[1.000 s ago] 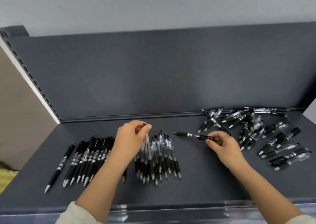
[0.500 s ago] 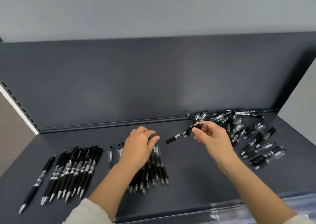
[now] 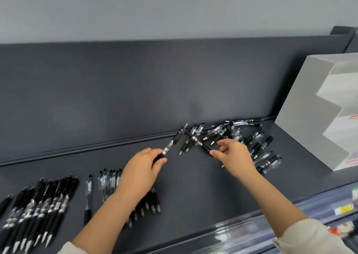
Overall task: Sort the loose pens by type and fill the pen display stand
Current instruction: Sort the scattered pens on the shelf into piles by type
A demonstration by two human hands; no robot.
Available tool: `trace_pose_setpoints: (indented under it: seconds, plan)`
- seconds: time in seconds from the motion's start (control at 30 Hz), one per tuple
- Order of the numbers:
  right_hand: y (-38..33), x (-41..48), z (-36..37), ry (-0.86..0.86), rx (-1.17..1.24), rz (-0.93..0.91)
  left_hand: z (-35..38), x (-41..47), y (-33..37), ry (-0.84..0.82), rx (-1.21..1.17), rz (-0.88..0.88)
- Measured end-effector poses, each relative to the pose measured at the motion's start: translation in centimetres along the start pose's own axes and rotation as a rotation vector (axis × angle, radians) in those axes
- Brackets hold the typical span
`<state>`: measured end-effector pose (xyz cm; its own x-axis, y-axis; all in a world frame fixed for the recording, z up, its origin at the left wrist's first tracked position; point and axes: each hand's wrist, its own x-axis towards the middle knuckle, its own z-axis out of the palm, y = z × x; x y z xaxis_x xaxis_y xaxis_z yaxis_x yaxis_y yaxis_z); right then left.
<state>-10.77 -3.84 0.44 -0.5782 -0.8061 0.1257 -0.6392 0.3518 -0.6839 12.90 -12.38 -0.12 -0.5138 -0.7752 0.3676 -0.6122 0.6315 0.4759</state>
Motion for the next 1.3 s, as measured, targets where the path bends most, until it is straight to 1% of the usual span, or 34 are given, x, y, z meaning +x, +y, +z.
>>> trace_pose_setpoints:
  seconds: [0.1,0.27,0.33,0.4,0.5,0.57,0.67,0.73,0.8,0.9,1.03,1.2,1.3]
  plan:
    - [1.9,1.1,-0.2,0.037,-0.139,0.026,0.2,0.0,0.2,0.000,-0.040,-0.050]
    - [1.1,2.7,1.3,0.025,-0.290,-0.090,0.2,-0.2,0.4,0.001,-0.054,-0.072]
    - [0.4,3.2,2.1,-0.013,-0.408,-0.135,-0.1,-0.4,0.1,0.007,-0.048,-0.086]
    - [-0.1,3.5,2.6,-0.081,-0.547,-0.142,-0.7,-0.7,-0.3,0.023,-0.041,-0.104]
    - [-0.2,3.7,3.1,-0.101,-0.637,-0.137,-2.0,-1.3,-1.3,0.050,-0.021,-0.137]
    - [-0.5,3.4,3.0,-0.042,-0.593,-0.160,-3.0,-1.9,-2.0,0.077,-0.002,-0.155]
    - [-2.0,2.9,2.7,0.069,-0.367,-0.243,-5.1,-3.2,-3.8,0.124,0.037,-0.201]
    - [-3.8,2.4,2.8,0.075,-0.249,-0.333,-6.7,-4.5,-5.5,0.137,0.087,-0.268]
    - [-5.7,1.8,3.5,0.055,-0.192,-0.424,-8.1,-6.1,-7.2,0.163,0.130,-0.347]
    - [-8.9,0.3,5.8,-0.020,-0.150,-0.512,-10.3,-8.9,-9.8,0.222,0.175,-0.455]
    - [-12.9,-2.1,10.3,-0.232,-0.110,-0.697,-13.1,-12.7,-12.3,0.300,0.190,-0.557]
    - [-17.9,-5.0,14.9,-0.473,-0.120,-0.935,-15.0,-16.0,-14.2,0.318,0.226,-0.568]
    - [-20.4,-5.8,17.0,-0.600,-0.171,-1.010,-15.2,-17.0,-14.8,0.301,0.228,-0.565]
